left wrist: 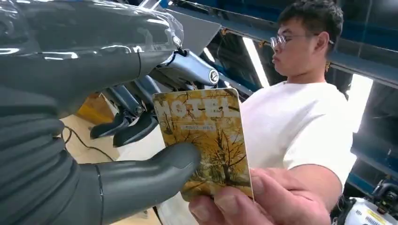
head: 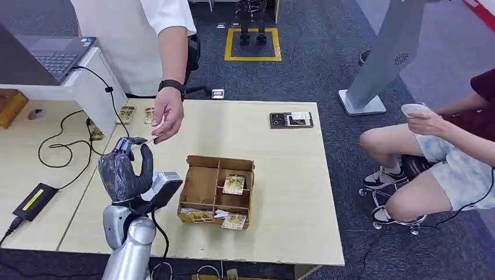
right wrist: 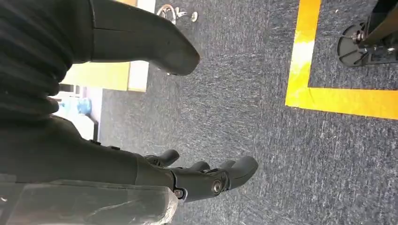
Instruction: Pass the card to the sensor for recognition and then transmit it.
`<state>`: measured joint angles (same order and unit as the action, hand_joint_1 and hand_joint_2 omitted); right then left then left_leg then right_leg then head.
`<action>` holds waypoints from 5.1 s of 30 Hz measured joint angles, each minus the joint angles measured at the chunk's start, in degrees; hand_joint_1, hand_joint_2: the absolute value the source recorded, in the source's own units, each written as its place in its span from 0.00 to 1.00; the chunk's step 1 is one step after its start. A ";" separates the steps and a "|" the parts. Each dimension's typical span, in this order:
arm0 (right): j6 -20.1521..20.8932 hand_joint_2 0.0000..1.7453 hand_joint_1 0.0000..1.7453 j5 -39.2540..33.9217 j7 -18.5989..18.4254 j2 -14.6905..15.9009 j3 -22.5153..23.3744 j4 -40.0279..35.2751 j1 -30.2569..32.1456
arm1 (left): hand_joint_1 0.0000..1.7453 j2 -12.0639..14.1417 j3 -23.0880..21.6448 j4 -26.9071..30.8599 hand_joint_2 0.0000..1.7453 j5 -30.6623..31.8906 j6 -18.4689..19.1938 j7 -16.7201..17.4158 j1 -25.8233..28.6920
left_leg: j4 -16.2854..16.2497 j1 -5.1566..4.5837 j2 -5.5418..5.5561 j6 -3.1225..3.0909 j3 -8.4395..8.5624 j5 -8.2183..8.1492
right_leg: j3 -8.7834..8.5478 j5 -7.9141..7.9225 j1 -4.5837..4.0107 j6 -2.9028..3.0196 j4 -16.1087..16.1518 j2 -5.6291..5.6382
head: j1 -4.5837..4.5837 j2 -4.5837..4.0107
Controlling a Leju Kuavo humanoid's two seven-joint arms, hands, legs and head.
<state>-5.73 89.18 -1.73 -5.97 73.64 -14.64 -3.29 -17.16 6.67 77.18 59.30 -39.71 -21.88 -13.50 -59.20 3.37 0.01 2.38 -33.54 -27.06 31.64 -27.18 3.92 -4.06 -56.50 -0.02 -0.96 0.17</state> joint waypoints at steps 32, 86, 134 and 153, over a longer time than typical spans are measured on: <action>-0.79 1.00 0.00 -1.49 0.72 0.50 -0.72 0.59 -0.31 | 0.00 2.49 -3.30 4.28 1.00 -11.82 0.00 -1.20 1.38 | 0.00 0.00 0.00 -0.01 -0.02 -0.01 | 0.01 0.00 0.00 0.00 0.00 0.01 | 0.00 0.00; 2.64 1.00 0.00 -3.11 3.02 0.48 2.01 -3.78 1.72 | 0.00 33.74 -38.40 16.00 1.00 -5.80 8.39 6.49 19.78 | 0.02 0.00 -0.05 0.01 -0.08 -0.05 | 0.11 -0.03 0.00 -0.04 0.03 0.01 | 0.02 0.00; 1.25 1.00 0.00 -2.08 2.30 0.48 2.14 -2.91 1.58 | 1.00 23.45 -41.64 -0.78 1.00 15.63 4.02 26.34 13.57 | 0.02 0.00 -0.04 0.01 -0.08 -0.05 | 0.10 -0.02 0.01 -0.03 0.03 0.00 | 0.00 0.00; 1.60 1.00 0.00 -2.08 2.30 0.48 2.25 -2.93 1.58 | 1.00 22.80 -41.64 -1.97 1.00 16.98 7.02 29.51 12.47 | 0.02 0.00 -0.04 0.01 -0.07 -0.06 | 0.07 -0.03 0.01 -0.03 0.02 0.02 | 0.02 0.00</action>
<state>-4.13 87.10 0.57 -5.49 75.89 -17.57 -1.71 5.64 -34.97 75.21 76.28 -32.70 7.63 -1.03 -59.18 3.37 -0.03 2.39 -33.62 -27.12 31.70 -27.21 3.92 -4.09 -56.48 -0.01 -0.94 0.17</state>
